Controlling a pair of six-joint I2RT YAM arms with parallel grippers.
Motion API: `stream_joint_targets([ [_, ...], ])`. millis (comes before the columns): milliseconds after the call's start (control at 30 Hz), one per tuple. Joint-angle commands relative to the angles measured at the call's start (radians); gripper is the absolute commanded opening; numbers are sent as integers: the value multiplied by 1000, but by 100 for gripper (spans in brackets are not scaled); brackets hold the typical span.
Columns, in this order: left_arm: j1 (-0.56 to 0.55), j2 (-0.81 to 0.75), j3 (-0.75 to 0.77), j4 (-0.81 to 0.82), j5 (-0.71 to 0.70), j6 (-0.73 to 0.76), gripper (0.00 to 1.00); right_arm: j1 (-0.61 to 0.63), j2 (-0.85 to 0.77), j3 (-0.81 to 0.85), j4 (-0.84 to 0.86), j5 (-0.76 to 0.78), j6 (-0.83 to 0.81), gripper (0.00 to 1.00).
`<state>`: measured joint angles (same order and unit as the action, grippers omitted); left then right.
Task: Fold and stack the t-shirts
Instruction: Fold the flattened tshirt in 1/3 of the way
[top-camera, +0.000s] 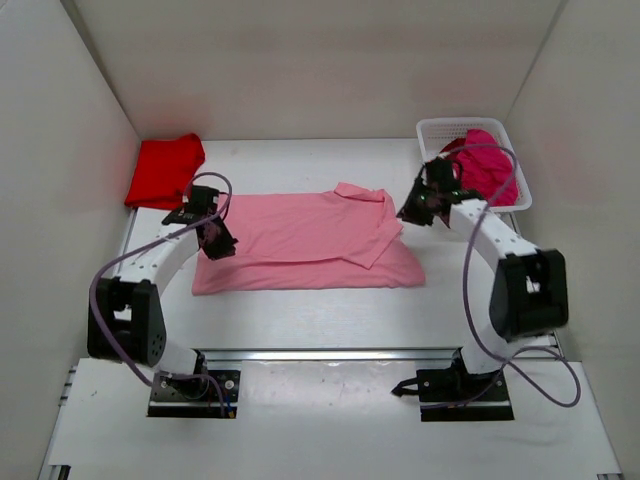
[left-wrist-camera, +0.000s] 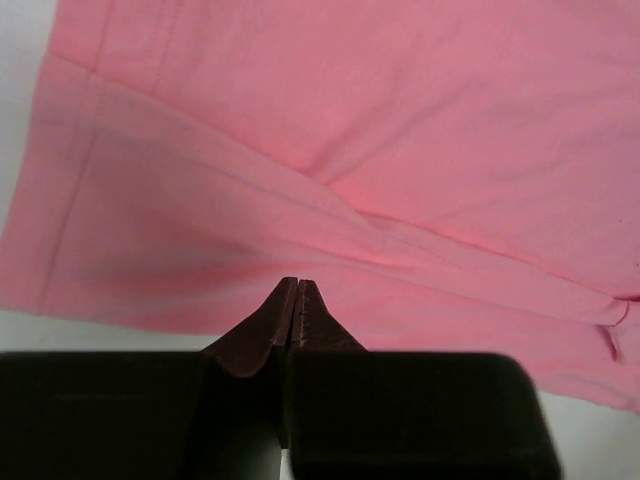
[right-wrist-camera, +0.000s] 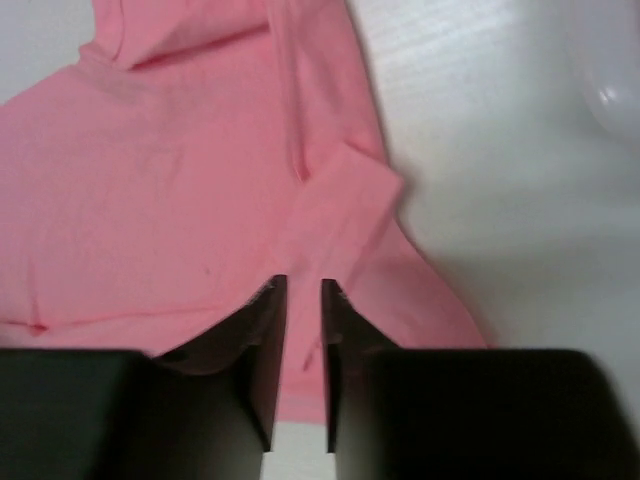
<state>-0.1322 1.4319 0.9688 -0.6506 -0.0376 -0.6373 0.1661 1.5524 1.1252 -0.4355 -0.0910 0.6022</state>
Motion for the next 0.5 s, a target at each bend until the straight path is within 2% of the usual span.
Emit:
stream_joint_targets([
  [0,11,42,83,78,62,-12,13,15,138,167,32,89,-77,20],
  [33,9,64,126,77,50,-7,18,27,205,248,18,89,-94,24],
  [100,19,108,175,75,42,-2,23,47,347,372,-34,140,-166,31],
  [167,37,146,196,107,62,-25,27,75,472,607,-116,157,-235,34],
  [267,58,188,218,149,74,-58,27,130,622,845,-206,159,-342,34],
  [467,75,265,246,167,77,-81,27,185,729,976,-192,54,-409,41],
])
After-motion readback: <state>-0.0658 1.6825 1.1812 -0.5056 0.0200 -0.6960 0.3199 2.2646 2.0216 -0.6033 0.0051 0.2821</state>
